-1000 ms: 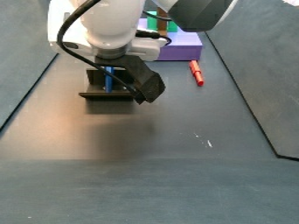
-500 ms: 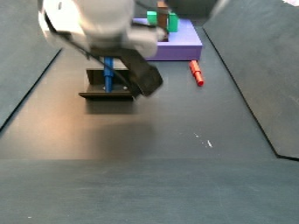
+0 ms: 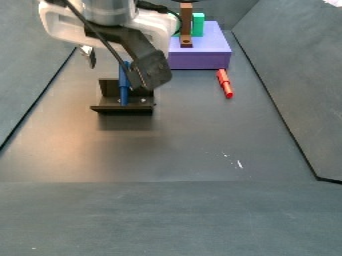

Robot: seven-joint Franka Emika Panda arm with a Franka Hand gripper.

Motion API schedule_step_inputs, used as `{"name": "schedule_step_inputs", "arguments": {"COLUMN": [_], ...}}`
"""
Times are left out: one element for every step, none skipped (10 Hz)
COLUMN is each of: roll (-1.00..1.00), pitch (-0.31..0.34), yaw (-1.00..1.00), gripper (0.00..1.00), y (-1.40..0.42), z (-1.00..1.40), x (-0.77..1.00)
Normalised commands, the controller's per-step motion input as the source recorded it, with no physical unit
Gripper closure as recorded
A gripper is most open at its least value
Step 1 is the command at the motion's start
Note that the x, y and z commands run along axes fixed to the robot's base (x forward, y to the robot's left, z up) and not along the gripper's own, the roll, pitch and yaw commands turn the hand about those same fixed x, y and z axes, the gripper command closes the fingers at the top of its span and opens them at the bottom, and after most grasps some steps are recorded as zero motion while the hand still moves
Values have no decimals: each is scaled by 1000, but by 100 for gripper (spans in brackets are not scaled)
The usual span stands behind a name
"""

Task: Pick up the blue object. Move up. Place the blue object on the fixture. Regrasp the blue object. Move to above the board. Insert the blue object.
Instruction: Regrasp the blue object.

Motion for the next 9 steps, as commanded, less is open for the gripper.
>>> {"name": "schedule_step_inputs", "arguments": {"roll": [1000,1000,1000,1000,1000,1000,1000,1000,1000], "pitch": [40,77,123,186,203,154,66,0,0], "yaw": [-194,-114,0,0,37,86,149,200,211], "gripper": [0,0,0,0,0,0,0,0,0], "y": [0,-29,-89,-134,-160,-186,-186,-120,-91], "z": [31,54,74,97,91,57,26,31,43], "x": [-11,-66,-160,-266,-269,-220,-37,17,94]}}
